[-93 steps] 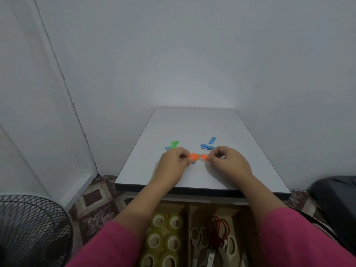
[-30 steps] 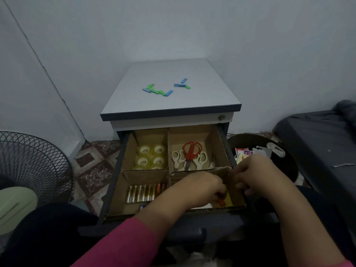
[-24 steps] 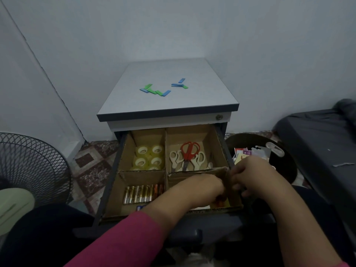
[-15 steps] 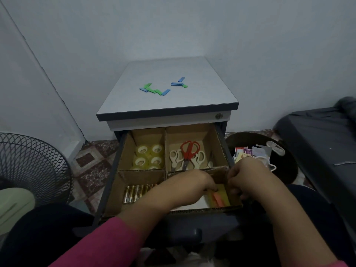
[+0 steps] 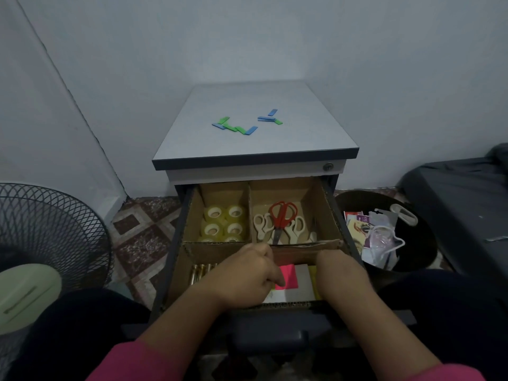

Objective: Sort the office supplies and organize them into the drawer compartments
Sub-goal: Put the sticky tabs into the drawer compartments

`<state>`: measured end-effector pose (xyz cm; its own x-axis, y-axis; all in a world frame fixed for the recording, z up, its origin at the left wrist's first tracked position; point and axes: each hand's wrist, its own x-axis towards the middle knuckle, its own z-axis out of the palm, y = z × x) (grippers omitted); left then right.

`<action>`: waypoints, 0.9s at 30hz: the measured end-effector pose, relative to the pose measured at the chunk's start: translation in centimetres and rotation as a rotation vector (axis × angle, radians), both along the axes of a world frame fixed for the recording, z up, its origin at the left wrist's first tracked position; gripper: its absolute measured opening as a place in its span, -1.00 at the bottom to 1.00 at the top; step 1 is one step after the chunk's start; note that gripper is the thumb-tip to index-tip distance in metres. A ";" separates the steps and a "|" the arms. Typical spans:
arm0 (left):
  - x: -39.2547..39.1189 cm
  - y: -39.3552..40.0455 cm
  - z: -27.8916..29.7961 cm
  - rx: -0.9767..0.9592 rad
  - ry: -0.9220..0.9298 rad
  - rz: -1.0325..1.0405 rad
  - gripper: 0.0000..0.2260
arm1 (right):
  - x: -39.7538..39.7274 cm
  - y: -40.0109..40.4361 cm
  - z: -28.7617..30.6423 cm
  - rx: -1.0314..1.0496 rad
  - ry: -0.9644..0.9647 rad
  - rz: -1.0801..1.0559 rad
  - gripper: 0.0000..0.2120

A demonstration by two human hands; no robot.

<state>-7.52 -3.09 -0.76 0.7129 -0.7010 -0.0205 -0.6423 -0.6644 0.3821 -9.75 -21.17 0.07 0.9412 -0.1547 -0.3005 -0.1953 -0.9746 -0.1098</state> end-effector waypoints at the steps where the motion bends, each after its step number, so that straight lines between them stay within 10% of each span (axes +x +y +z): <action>1: -0.1 -0.1 0.0 0.037 0.009 0.000 -0.65 | 0.1 0.0 -0.1 -0.001 0.001 -0.005 -0.77; 12: -0.2 -0.4 0.2 0.085 -0.016 0.011 -0.65 | 1.2 -0.4 -0.3 0.096 -0.049 -0.041 -0.95; 27: 0.3 -1.3 -0.6 0.230 -0.119 -0.068 -0.65 | 1.3 -0.4 0.2 0.084 0.133 0.073 -0.65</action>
<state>-7.25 -4.43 -1.39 0.6713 -0.7339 -0.1038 -0.7197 -0.6789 0.1455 -8.45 -21.55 0.28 0.9002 -0.0564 -0.4318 -0.1423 -0.9752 -0.1693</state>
